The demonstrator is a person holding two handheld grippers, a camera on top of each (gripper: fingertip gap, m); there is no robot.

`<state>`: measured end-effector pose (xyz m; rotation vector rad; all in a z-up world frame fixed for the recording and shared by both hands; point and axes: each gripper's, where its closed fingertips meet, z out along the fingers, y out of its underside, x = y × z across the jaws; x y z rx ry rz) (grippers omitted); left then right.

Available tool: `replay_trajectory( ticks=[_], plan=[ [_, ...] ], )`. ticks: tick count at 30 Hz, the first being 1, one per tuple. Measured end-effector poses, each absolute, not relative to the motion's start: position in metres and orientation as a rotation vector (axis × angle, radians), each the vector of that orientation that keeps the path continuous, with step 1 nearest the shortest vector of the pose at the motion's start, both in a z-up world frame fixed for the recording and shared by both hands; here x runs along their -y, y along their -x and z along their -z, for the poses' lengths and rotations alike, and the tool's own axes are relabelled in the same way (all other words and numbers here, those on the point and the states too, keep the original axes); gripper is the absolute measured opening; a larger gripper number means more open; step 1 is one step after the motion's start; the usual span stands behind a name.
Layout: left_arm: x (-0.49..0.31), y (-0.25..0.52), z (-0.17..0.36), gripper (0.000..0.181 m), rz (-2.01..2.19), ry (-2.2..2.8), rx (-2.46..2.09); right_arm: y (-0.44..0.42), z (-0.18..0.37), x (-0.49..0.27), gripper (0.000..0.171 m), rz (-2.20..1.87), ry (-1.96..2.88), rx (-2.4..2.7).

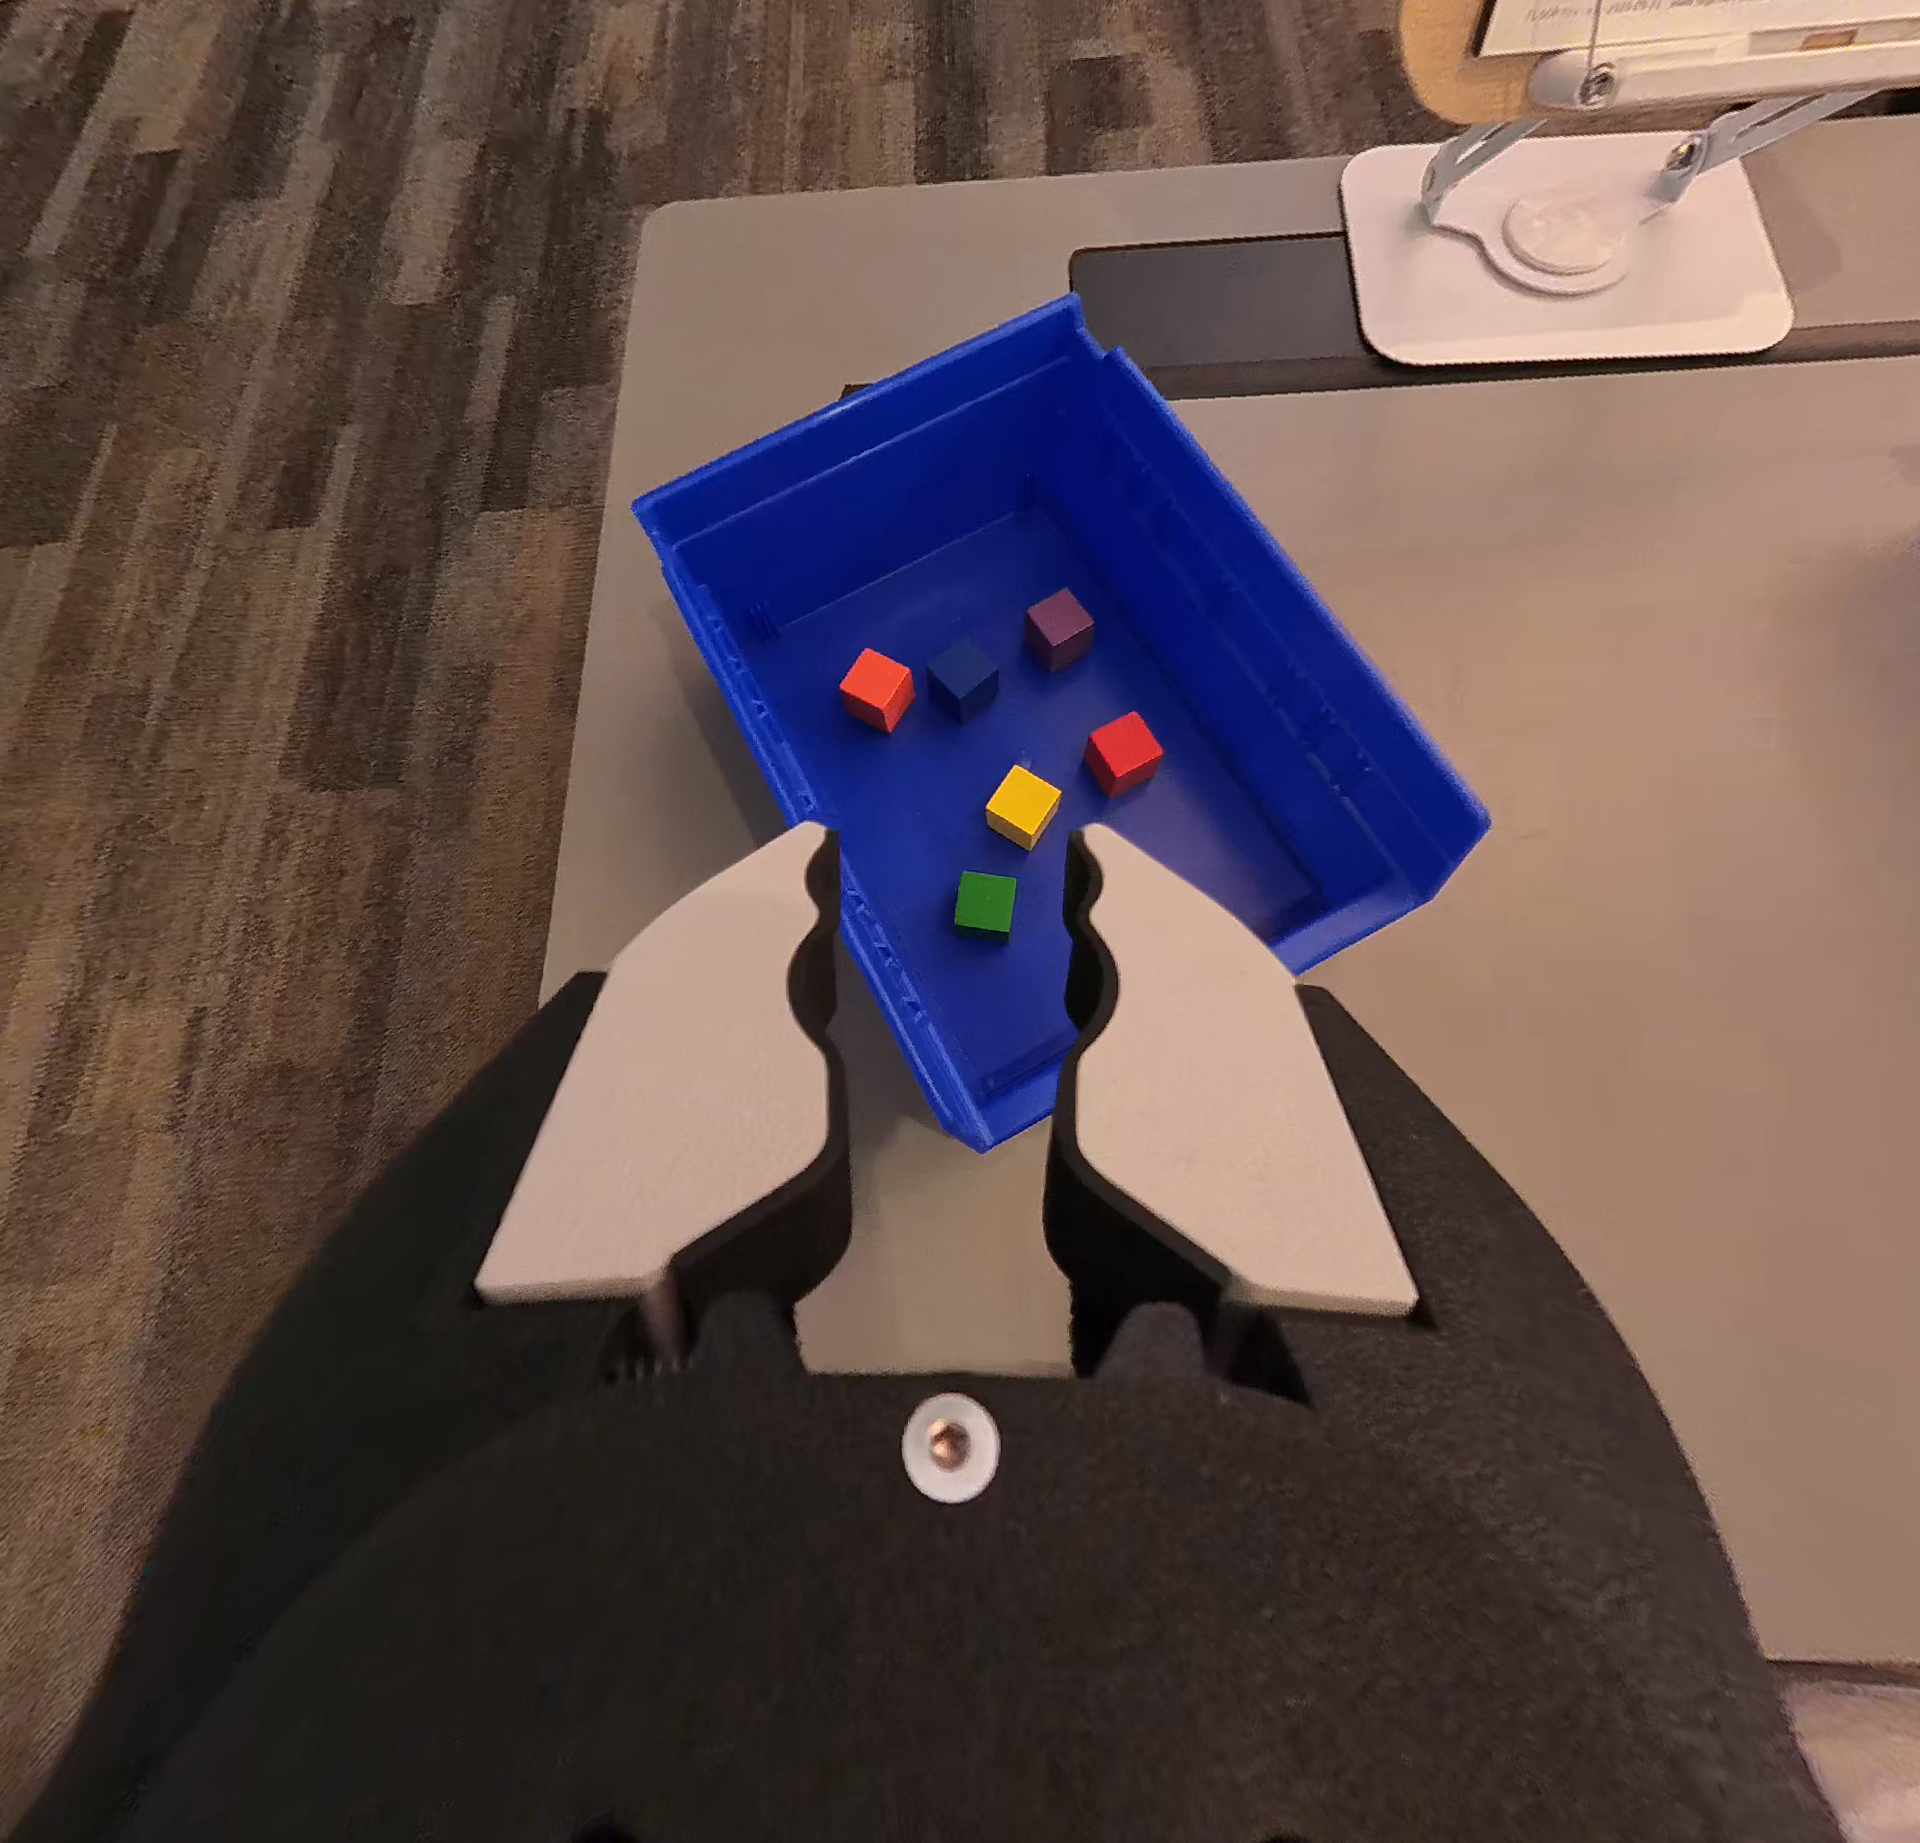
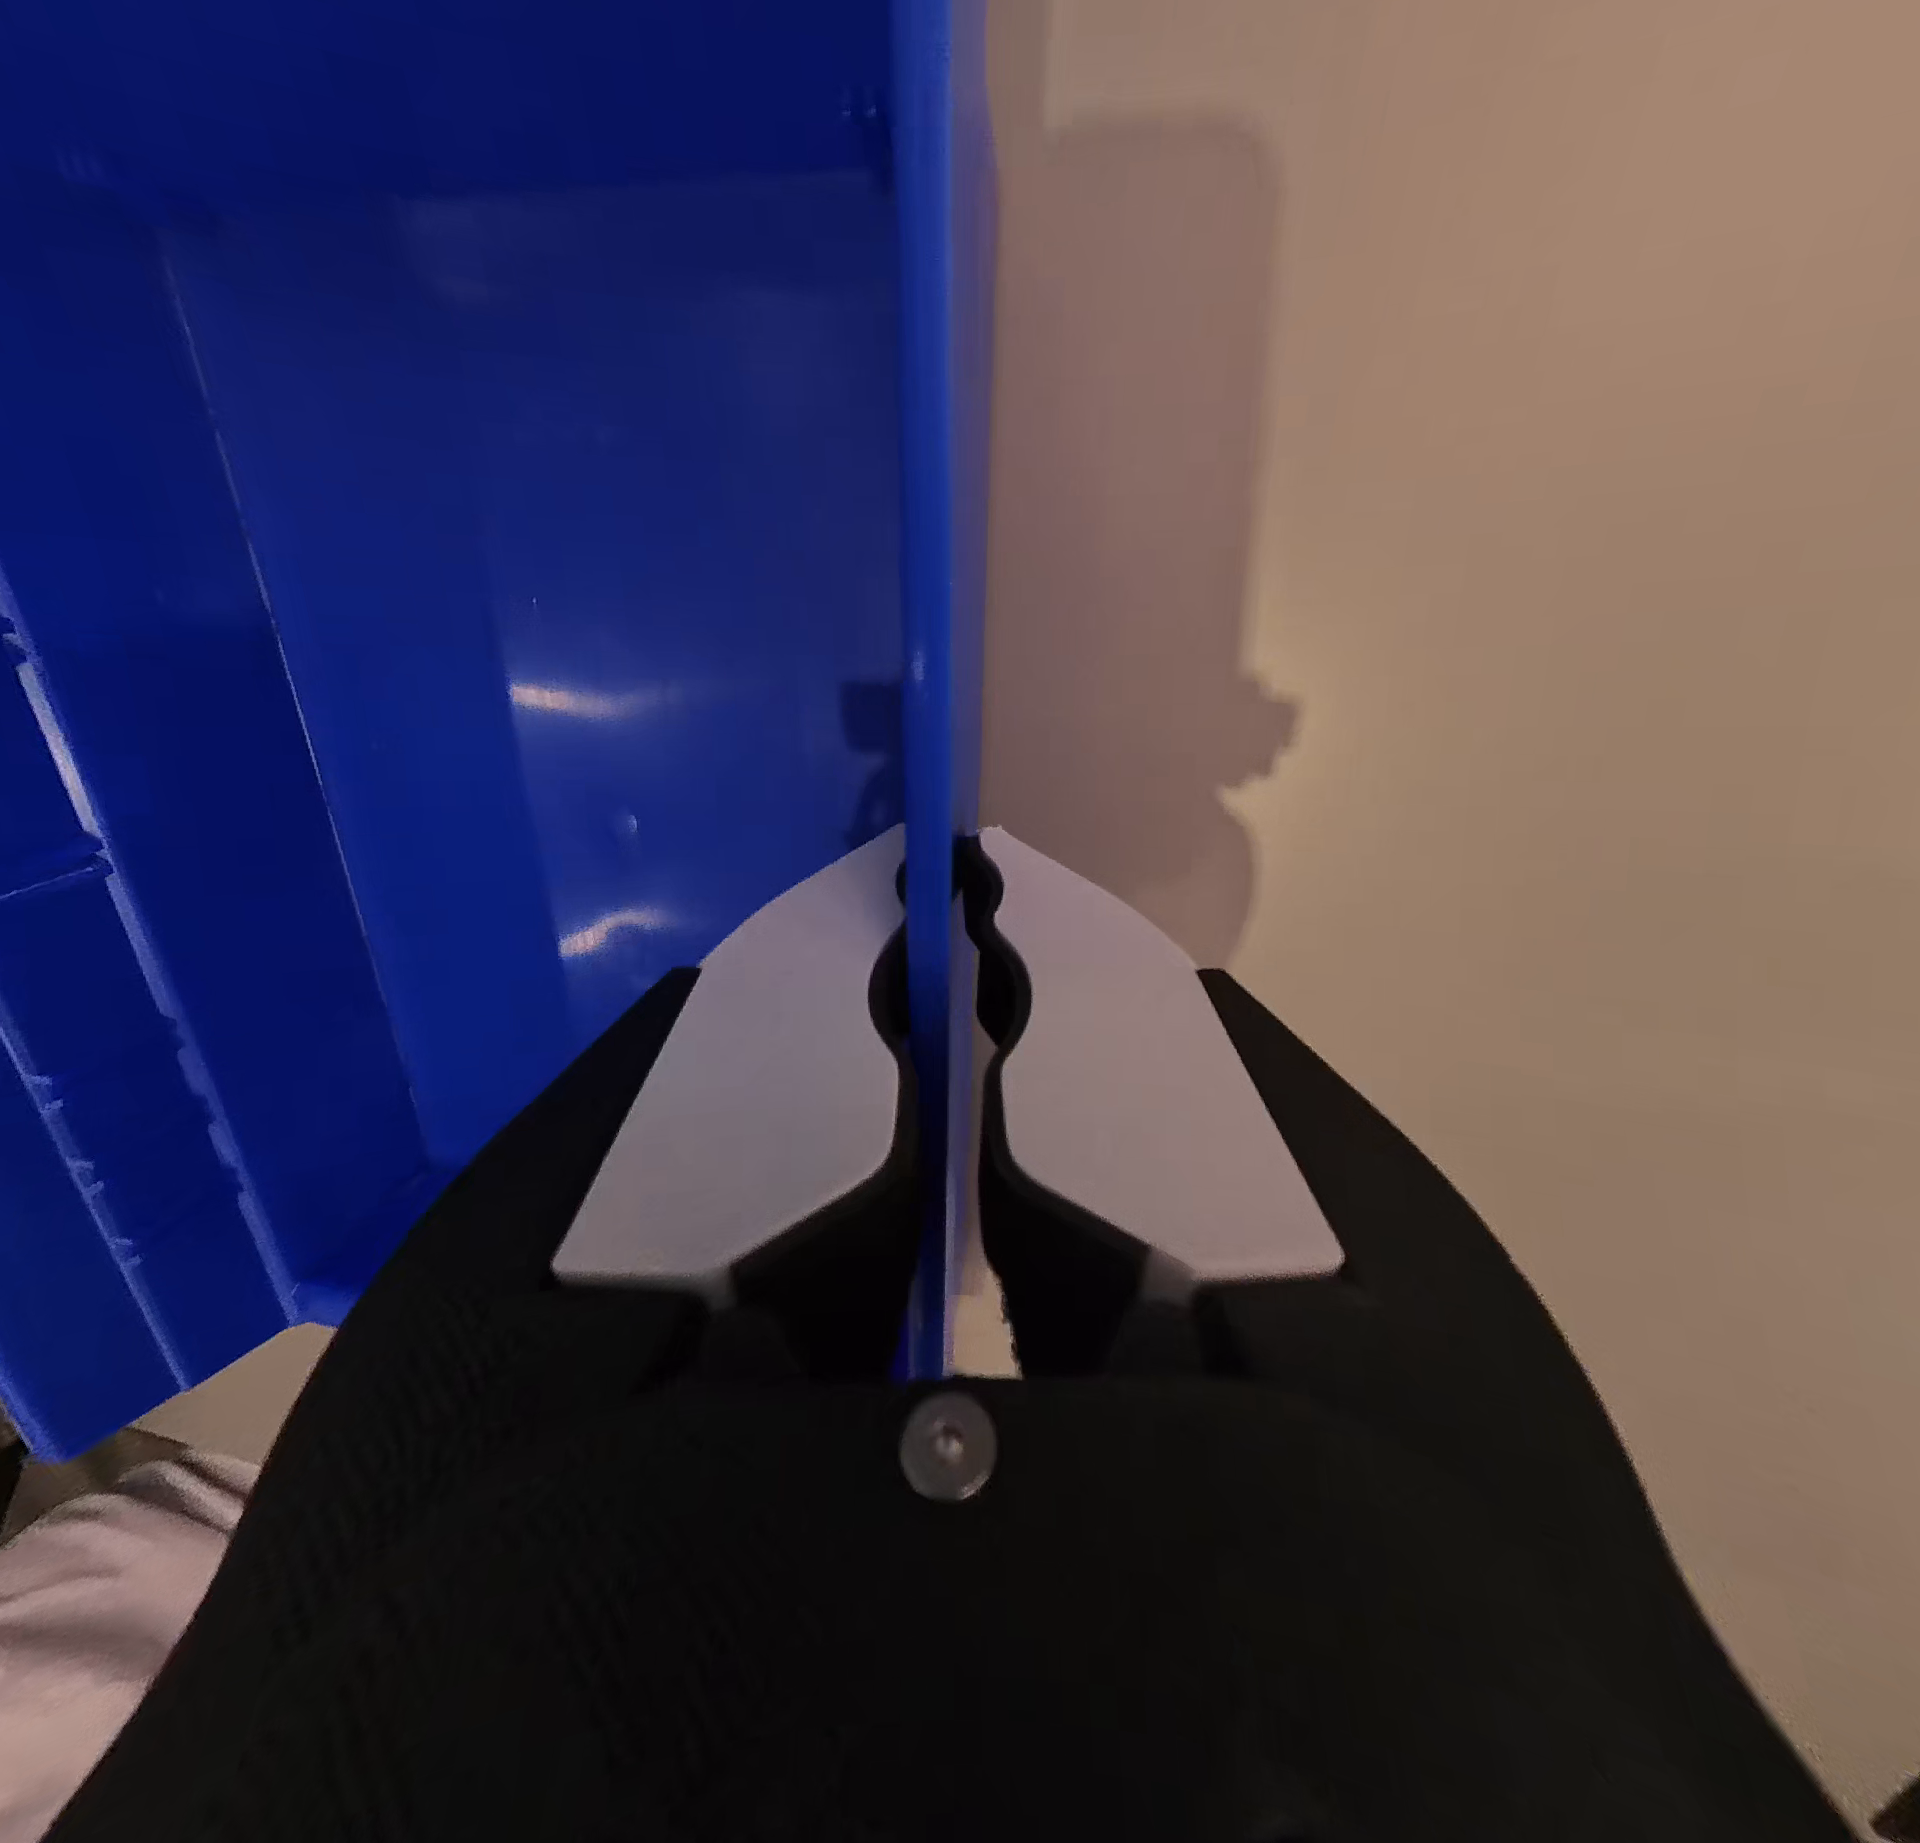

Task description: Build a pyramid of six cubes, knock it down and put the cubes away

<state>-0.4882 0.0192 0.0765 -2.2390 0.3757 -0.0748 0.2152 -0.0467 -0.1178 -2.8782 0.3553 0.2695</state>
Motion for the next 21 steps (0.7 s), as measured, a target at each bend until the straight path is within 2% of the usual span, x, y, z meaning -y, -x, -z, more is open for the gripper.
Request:
replay_trajectory(
  ticks=[10, 21],
  plan=[
    [-0.021, 0.472, -0.073, 0.041, 0.019, 2.262, -0.433, -0.284, 0.119, 0.077, 0.006, -0.269, 2.834, -0.537],
    [-0.024, 0.469, -0.08, 0.04, -0.043, 2.228, -0.425, -0.297, 0.119, 0.078, 0.006, -0.237, 2.825, -0.503]
  ],
)
